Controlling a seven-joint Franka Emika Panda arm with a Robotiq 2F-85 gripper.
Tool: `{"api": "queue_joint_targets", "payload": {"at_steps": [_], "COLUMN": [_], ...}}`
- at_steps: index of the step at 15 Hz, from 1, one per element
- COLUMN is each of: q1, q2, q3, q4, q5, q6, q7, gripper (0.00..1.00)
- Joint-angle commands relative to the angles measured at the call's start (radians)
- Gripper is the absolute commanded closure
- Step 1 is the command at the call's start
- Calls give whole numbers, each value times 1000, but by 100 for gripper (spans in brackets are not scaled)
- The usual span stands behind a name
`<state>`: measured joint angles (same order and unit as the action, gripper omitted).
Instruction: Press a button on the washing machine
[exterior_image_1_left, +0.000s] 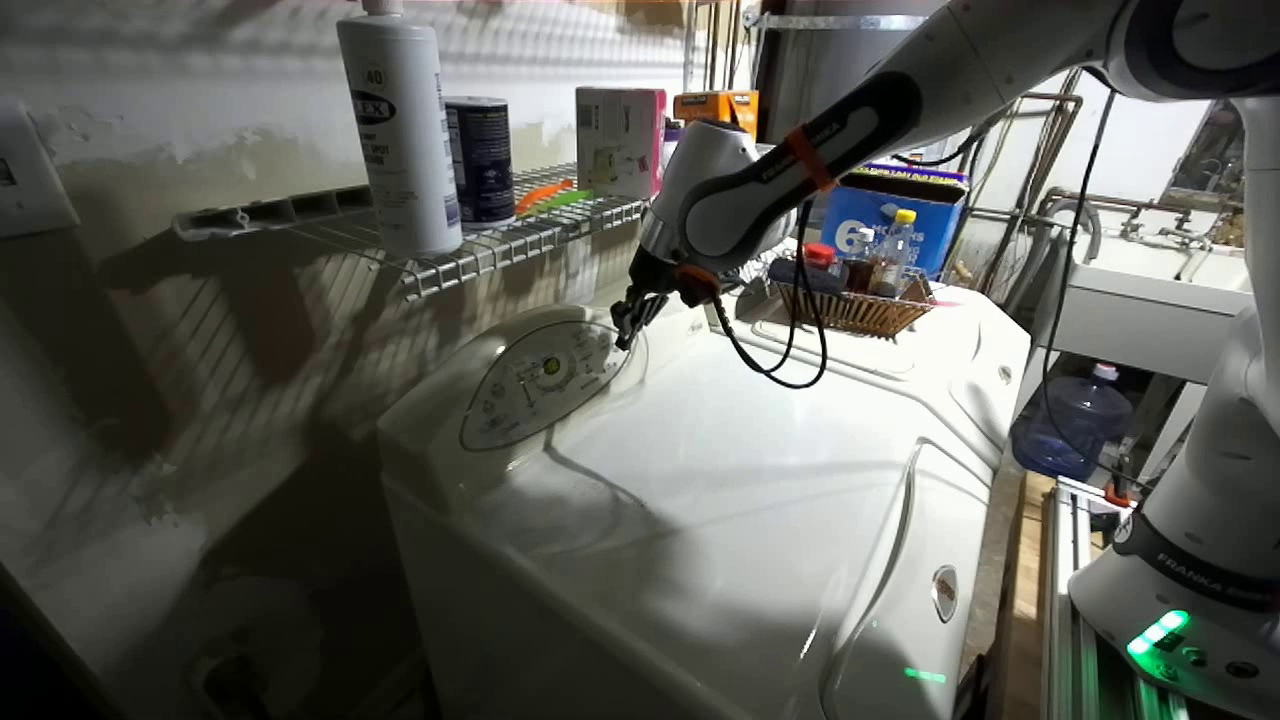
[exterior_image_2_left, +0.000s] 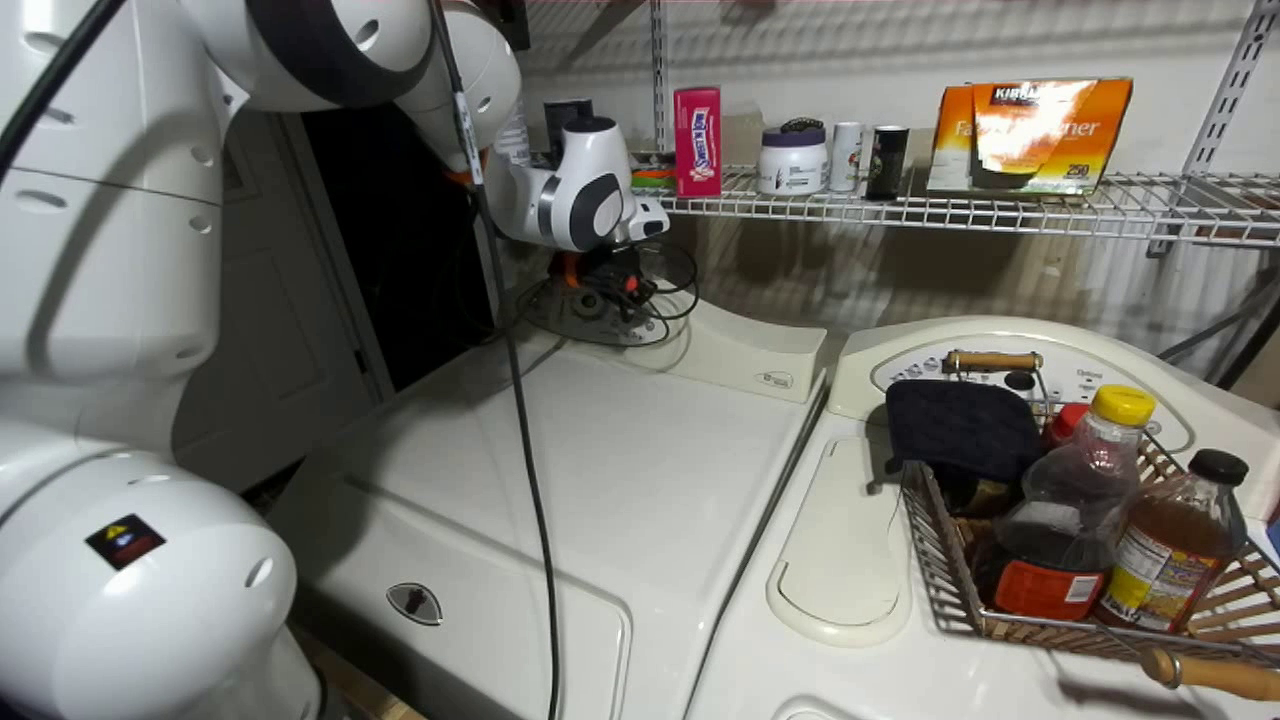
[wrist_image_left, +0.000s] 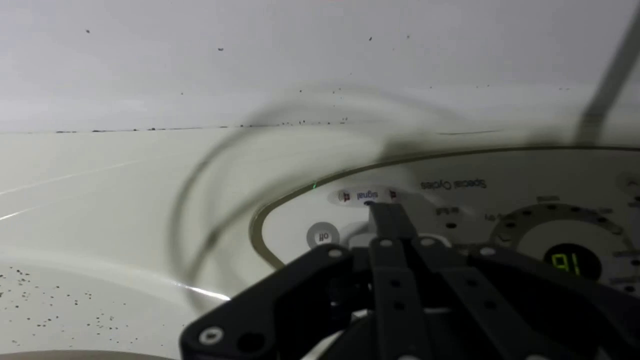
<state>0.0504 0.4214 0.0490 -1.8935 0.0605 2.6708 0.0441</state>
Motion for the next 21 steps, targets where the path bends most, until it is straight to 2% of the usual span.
{"api": "queue_joint_targets", "payload": {"at_steps": [1, 17, 21], "q1": [-11, -6, 16], "q2": [53, 118, 133], "q3": [9, -4, -38], "q4": [56, 107, 118], "q5": [14, 8, -17], "q6": [28, 68, 100], "q7": [-15, 17, 63], "gripper": [100, 100, 100]}}
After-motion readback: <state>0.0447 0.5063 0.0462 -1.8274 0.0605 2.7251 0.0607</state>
